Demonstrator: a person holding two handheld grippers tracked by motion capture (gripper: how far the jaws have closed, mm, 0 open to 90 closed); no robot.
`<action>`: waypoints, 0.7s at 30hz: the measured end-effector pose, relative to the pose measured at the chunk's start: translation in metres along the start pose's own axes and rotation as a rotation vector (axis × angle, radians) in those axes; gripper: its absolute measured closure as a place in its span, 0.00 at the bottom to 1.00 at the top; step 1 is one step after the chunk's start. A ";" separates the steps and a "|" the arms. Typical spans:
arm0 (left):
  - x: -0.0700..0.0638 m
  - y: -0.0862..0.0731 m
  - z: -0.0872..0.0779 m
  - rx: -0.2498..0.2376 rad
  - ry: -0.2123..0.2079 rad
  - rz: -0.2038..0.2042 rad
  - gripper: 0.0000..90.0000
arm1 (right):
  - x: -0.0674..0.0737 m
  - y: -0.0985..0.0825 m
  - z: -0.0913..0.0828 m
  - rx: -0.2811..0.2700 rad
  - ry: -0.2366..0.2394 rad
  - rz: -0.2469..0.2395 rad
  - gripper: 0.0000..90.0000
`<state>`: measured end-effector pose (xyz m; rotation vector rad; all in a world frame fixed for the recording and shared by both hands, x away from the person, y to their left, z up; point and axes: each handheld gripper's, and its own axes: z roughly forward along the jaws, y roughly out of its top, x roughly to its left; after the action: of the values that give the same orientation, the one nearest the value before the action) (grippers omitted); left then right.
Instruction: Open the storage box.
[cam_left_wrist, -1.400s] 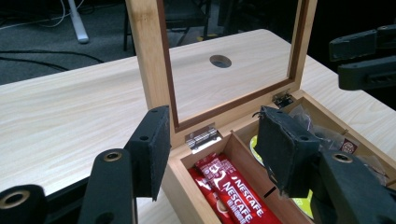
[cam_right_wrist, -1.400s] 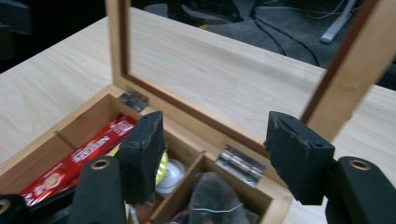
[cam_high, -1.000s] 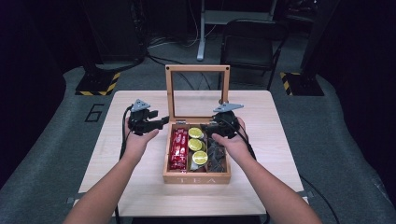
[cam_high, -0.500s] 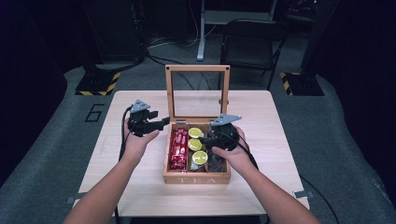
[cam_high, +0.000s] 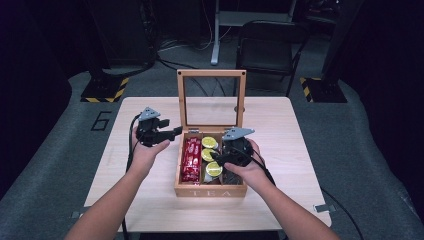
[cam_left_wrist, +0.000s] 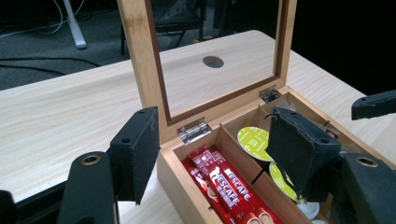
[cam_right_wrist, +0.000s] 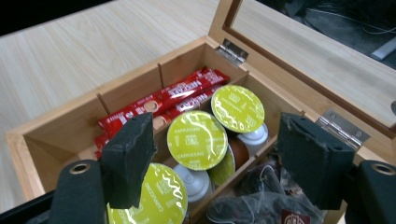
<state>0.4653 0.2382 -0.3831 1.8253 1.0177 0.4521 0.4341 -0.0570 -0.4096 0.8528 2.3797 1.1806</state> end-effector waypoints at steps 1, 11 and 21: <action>0.000 0.000 0.000 0.002 0.003 0.002 0.38 | 0.001 -0.002 0.001 0.004 0.002 0.001 0.31; 0.001 -0.001 -0.002 -0.011 0.006 -0.023 0.38 | 0.008 -0.010 0.001 0.016 0.021 -0.004 0.30; 0.001 -0.003 0.000 0.000 -0.009 -0.019 0.39 | 0.016 -0.024 0.009 0.035 0.048 -0.002 0.28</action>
<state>0.4640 0.2396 -0.3861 1.8148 1.0279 0.4318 0.4182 -0.0526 -0.4344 0.8413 2.4462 1.1747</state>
